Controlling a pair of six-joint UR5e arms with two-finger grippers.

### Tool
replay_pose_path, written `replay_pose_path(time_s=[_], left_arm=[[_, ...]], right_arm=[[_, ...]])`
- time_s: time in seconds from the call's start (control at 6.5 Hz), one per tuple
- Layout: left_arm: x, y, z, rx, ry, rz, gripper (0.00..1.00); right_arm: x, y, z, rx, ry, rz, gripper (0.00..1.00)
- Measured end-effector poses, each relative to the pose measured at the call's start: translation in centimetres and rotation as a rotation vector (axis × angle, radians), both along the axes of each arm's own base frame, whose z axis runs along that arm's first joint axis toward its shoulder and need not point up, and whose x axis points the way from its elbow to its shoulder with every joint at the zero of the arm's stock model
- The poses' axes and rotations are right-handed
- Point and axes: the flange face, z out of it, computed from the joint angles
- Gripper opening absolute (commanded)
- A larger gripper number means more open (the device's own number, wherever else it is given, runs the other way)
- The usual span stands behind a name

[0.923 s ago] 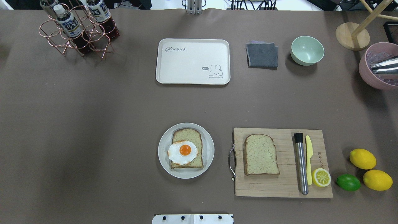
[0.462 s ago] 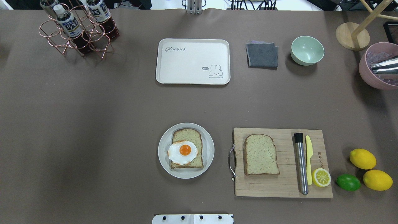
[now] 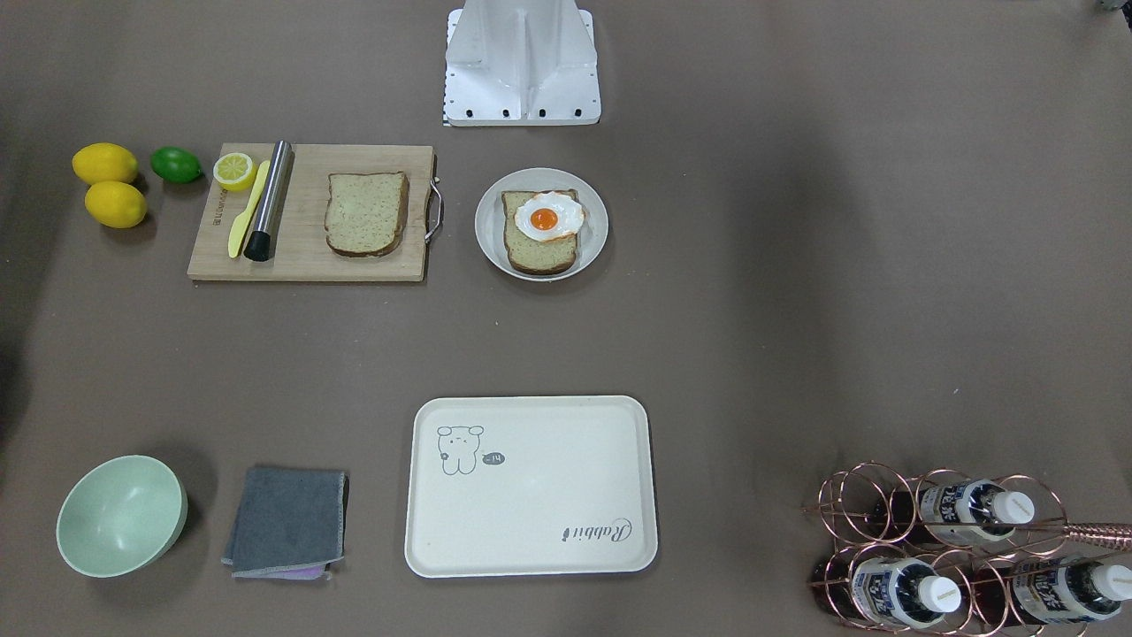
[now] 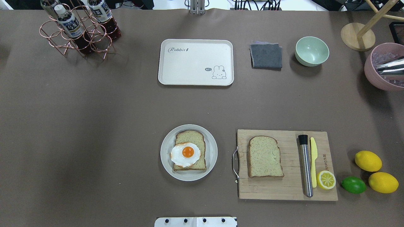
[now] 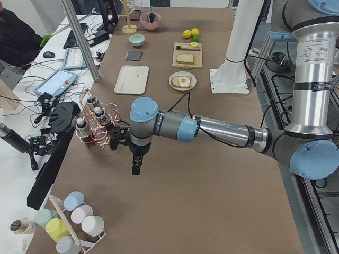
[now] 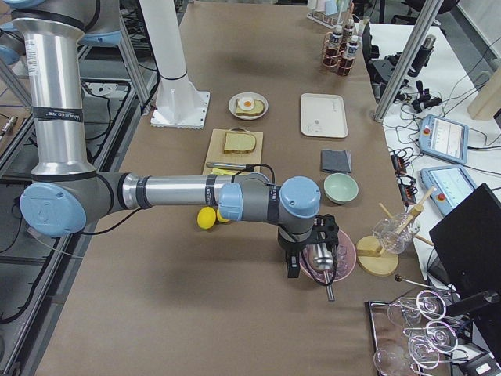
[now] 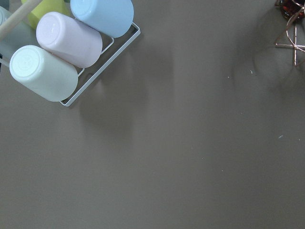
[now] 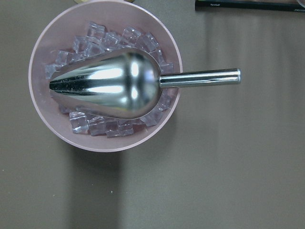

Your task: Make sandwich and place on tray

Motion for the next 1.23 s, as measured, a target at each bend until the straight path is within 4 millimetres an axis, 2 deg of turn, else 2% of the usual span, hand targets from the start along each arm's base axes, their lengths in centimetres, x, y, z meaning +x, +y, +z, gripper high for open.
replay_pose_path(time_s=[0.46,1.23], left_arm=[[0.4,0.0,-0.9,0.011,0.045,0.01,0.98],[0.9,-0.7,-2.1,0.029,0.082,0.026,0.98]], right_arm=[[-0.1,0.1,0.1,-0.005,-0.019,0.0,1.0],[-0.4,-0.5,-1.2,0.019,-0.038,-0.002,1.0]])
